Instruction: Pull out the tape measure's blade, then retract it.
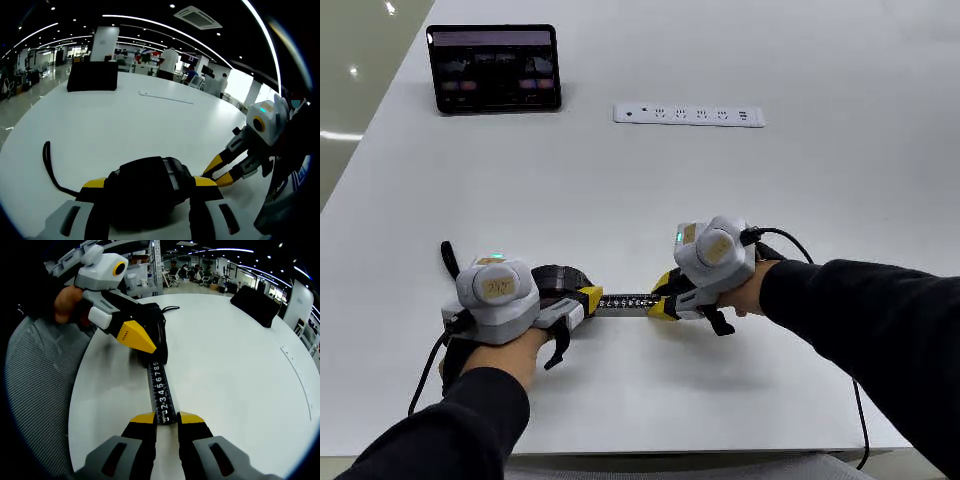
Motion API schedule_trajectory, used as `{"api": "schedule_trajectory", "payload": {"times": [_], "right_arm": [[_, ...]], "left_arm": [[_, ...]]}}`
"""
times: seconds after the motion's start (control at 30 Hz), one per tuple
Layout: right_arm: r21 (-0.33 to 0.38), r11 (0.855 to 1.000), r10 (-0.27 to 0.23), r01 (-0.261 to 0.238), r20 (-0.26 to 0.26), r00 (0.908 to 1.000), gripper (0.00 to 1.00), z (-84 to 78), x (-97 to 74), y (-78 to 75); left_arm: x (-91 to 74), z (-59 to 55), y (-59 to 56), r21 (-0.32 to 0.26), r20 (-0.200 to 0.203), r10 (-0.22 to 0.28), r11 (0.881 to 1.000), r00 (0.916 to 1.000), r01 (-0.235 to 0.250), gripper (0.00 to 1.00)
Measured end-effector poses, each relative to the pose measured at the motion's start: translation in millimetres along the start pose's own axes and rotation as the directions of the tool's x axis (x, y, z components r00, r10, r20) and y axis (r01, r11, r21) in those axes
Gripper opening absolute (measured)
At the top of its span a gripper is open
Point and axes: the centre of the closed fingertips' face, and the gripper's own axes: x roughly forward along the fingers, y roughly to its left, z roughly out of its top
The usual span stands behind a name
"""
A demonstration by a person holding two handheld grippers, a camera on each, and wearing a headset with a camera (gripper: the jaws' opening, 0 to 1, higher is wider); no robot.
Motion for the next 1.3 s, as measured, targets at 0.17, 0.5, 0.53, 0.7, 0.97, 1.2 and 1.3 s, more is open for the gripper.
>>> {"api": "schedule_trajectory", "payload": {"times": [0.17,0.5,0.53,0.7,0.97,1.2,1.3], "right_arm": [[0.003,1.0,-0.003,0.003,0.016,0.9999,0.12,4.5,3.4,2.5],[-0.003,1.0,0.002,-0.002,0.009,1.0,0.11,11.1,8.6,3.5],[-0.003,1.0,0.002,-0.002,0.007,1.0,0.11,11.4,9.1,3.7],[-0.009,1.0,0.002,-0.002,0.005,1.0,0.11,13.2,10.9,4.0],[-0.002,1.0,0.002,-0.002,0.015,0.9999,0.11,16.3,14.1,3.6],[-0.012,1.0,0.003,-0.003,0.021,0.9998,0.11,21.8,18.3,4.9],[-0.017,1.0,0.006,-0.006,0.02,0.9998,0.11,24.6,20.4,4.5]], "left_arm": [[0.0,0.1,-0.4,-0.004,-0.002,-0.001,1.0,1.0,0.001,0.6],[-0.3,0.0,-1.1,-0.004,-0.003,-0.002,1.0,1.0,0.002,0.6],[-0.1,0.0,-1.1,-0.004,-0.003,-0.001,1.0,1.0,0.001,0.6],[0.4,0.0,-0.6,-0.006,-0.001,0.002,1.0,1.0,-0.002,0.6],[1.2,-0.4,0.2,-0.013,0.0,0.001,1.0,1.0,-0.001,0.6],[1.4,-0.6,0.8,-0.02,-0.002,-0.005,1.0,1.0,0.005,0.6],[1.7,-0.4,1.0,-0.022,0.001,-0.005,1.0,1.0,0.005,0.6]]}}
